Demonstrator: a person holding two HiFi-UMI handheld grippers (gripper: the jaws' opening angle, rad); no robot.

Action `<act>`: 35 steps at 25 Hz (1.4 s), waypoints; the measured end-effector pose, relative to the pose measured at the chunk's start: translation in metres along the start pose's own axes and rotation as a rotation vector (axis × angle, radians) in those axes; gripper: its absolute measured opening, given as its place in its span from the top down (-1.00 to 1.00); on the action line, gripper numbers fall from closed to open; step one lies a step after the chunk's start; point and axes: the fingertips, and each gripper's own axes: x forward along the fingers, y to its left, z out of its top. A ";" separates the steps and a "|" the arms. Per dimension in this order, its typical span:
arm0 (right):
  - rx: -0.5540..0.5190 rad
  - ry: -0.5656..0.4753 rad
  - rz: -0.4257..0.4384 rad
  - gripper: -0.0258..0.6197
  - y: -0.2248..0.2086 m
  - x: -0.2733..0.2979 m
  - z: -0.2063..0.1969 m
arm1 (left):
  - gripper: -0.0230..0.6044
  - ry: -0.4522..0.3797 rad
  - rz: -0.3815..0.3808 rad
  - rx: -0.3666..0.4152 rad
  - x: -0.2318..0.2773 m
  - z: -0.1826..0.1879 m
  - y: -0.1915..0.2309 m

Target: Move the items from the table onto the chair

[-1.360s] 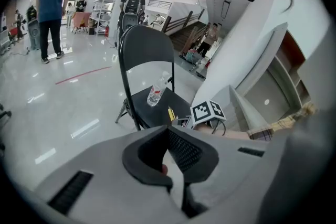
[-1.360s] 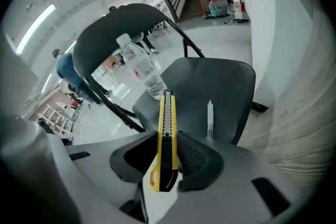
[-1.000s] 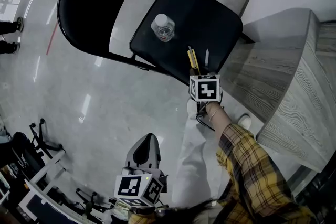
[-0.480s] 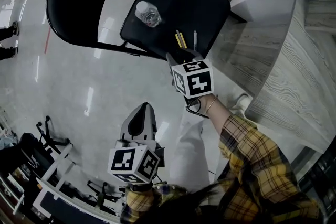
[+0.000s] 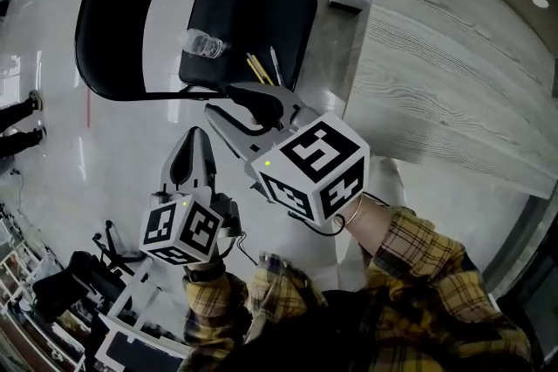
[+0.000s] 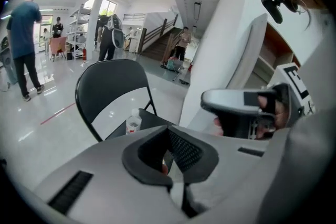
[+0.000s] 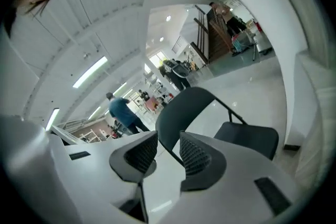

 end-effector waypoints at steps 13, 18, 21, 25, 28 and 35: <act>-0.117 -0.439 -0.288 0.53 -0.021 -0.359 0.189 | 0.92 -0.103 -0.361 0.162 -0.011 0.062 -0.299; -0.147 -0.420 -0.353 0.53 -0.059 -0.496 0.177 | 0.92 -0.112 -0.469 0.230 -0.030 0.041 -0.416; -0.145 -0.408 -0.419 0.53 -0.083 -0.573 0.151 | 0.92 -0.119 -0.518 0.252 -0.042 0.024 -0.481; -0.123 -0.403 -0.500 0.53 -0.099 -0.649 0.109 | 0.92 -0.133 -0.576 0.280 -0.063 0.002 -0.547; -0.108 -0.410 -0.552 0.54 -0.105 -0.698 0.084 | 0.92 -0.139 -0.619 0.299 -0.082 -0.013 -0.592; -0.072 -0.447 -0.673 0.76 -0.126 -0.757 0.051 | 0.92 -0.103 -0.706 0.375 -0.104 -0.041 -0.659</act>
